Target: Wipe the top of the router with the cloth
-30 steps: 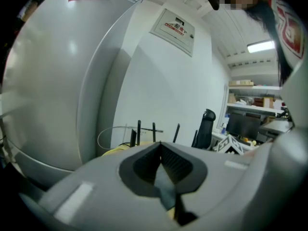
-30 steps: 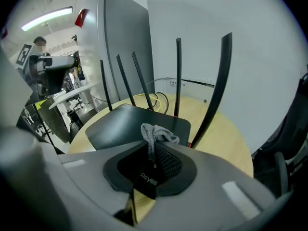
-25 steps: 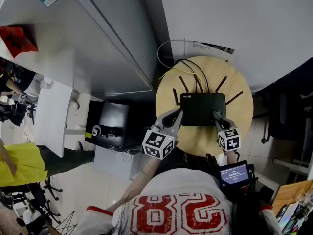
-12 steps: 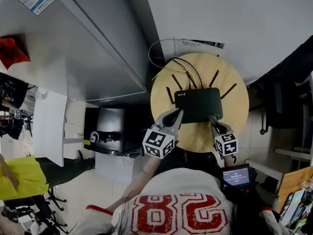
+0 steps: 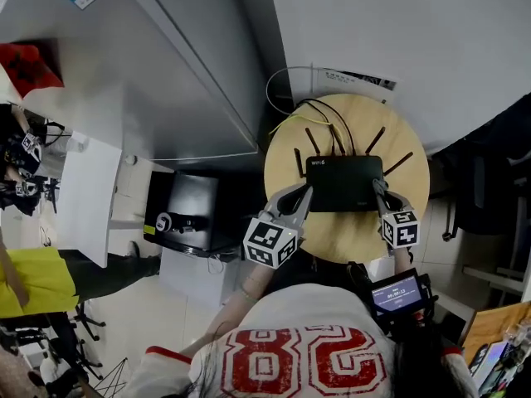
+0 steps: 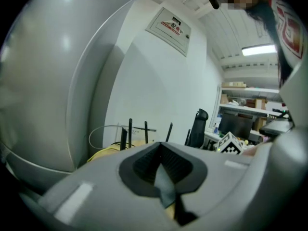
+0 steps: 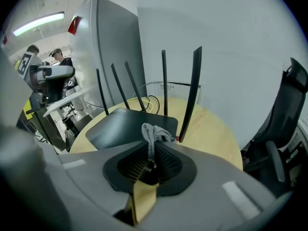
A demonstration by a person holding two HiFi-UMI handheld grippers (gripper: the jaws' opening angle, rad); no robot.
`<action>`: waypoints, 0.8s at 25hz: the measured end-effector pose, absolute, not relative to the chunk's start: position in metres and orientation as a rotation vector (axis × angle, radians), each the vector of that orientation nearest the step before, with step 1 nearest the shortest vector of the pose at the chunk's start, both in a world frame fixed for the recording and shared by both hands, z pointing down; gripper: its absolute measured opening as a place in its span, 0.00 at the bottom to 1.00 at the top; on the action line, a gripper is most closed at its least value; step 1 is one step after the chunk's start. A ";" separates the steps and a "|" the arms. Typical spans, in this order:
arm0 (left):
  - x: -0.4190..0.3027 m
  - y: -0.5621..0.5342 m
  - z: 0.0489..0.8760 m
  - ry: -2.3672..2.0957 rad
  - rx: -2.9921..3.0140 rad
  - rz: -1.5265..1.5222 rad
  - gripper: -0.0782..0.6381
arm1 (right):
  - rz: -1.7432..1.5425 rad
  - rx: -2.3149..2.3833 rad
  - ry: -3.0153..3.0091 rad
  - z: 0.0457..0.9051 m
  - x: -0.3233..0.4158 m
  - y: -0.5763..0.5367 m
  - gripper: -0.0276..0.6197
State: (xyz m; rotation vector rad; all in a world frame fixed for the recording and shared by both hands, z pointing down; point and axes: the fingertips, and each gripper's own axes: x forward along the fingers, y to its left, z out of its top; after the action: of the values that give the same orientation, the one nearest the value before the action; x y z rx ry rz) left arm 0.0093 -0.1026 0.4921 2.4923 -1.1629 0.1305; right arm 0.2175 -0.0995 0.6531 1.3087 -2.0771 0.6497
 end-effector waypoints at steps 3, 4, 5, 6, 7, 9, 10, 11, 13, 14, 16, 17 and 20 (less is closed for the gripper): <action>0.001 -0.104 0.493 -1.210 2.468 0.128 0.12 | 0.618 1.301 -2.078 0.650 0.224 -0.121 0.10; -0.001 -0.105 0.494 -1.226 2.459 0.128 0.12 | 0.609 1.298 -2.081 0.650 0.225 -0.128 0.10; -0.004 -0.105 0.495 -1.242 2.450 0.128 0.12 | 0.601 1.294 -2.084 0.650 0.226 -0.135 0.10; -0.007 -0.105 0.495 -1.258 2.440 0.129 0.12 | 0.595 1.290 -2.085 0.651 0.226 -0.141 0.10; -0.010 -0.106 0.496 -1.273 2.431 0.130 0.12 | 0.589 1.285 -2.087 0.652 0.225 -0.146 0.10; -0.015 -0.106 0.497 -1.299 2.415 0.133 0.12 | 0.577 1.276 -2.095 0.653 0.222 -0.155 0.10; -0.016 -0.106 0.497 -1.310 2.409 0.135 0.12 | 0.572 1.270 -2.098 0.654 0.221 -0.158 0.10; -0.017 -0.105 0.497 -1.318 2.404 0.137 0.12 | 0.570 1.261 -2.099 0.655 0.220 -0.159 0.10; -0.018 -0.105 0.497 -1.327 2.397 0.141 0.12 | 0.571 1.243 -2.091 0.661 0.218 -0.159 0.10; -0.018 -0.105 0.498 -1.330 2.396 0.142 0.12 | 0.575 1.237 -2.088 0.664 0.218 -0.158 0.10; -0.017 -0.105 0.498 -1.328 2.395 0.146 0.12 | 0.588 1.236 -2.088 0.667 0.219 -0.153 0.10; -0.016 -0.105 0.498 -1.324 2.397 0.147 0.12 | 0.595 1.240 -2.090 0.668 0.220 -0.150 0.10; -0.011 -0.104 0.499 -1.302 2.406 0.153 0.12 | 0.615 1.252 -2.089 0.668 0.223 -0.139 0.10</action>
State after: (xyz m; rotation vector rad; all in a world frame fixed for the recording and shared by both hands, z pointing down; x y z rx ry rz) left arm -0.0113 -0.1044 0.4992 2.4063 -1.3022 0.1532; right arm 0.2226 -0.1387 0.6685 1.2524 -2.0889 0.6147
